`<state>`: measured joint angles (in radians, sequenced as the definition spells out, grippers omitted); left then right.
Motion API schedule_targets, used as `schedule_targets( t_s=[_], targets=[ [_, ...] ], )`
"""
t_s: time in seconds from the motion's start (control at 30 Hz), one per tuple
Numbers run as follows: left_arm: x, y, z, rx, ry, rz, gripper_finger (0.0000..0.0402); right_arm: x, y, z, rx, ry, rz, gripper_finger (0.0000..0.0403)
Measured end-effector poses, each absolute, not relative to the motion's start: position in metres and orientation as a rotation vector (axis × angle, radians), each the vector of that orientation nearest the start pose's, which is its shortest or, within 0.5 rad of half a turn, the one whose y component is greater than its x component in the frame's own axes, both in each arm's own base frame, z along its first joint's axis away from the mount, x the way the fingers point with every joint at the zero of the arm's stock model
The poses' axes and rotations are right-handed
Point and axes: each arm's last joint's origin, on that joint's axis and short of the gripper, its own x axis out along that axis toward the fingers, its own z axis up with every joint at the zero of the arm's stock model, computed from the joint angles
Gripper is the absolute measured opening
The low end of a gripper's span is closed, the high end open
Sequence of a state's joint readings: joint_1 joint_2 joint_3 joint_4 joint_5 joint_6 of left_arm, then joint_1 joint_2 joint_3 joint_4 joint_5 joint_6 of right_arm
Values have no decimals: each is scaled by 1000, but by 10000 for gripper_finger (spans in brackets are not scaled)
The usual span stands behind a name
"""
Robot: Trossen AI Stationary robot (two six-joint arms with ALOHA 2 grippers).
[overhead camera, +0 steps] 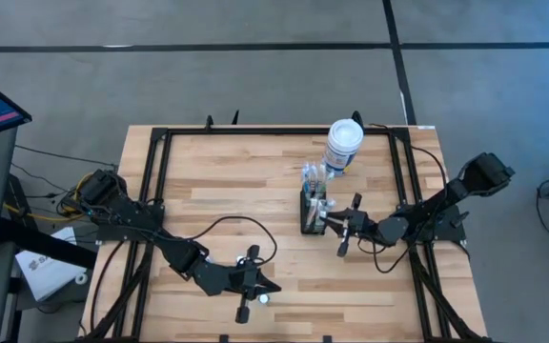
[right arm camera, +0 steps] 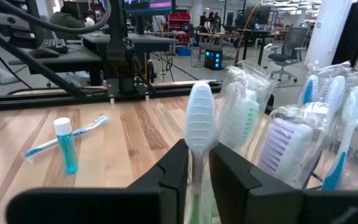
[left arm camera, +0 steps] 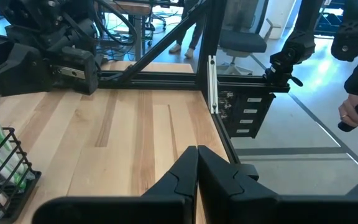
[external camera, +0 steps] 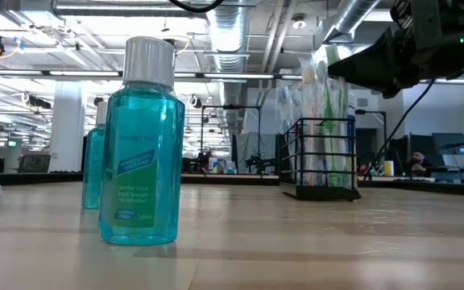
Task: Pick & Place toothbrushing station
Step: Put the green toothbrush into the wire mesh organizer
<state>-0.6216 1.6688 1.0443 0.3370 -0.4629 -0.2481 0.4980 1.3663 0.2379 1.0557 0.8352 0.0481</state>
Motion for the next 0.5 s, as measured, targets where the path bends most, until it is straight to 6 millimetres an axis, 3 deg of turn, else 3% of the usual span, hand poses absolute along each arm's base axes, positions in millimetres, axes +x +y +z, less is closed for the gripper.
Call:
schedule_targets(
  t_s=[0.33, 0.5],
  targets=[
    [308, -205, 245, -98, 264, -126, 4, 197, 84, 161, -21, 50, -334, 127],
    [308, -205, 245, -98, 264, -126, 4, 198, 89, 171, -60, 23, -317, 167]
  ],
)
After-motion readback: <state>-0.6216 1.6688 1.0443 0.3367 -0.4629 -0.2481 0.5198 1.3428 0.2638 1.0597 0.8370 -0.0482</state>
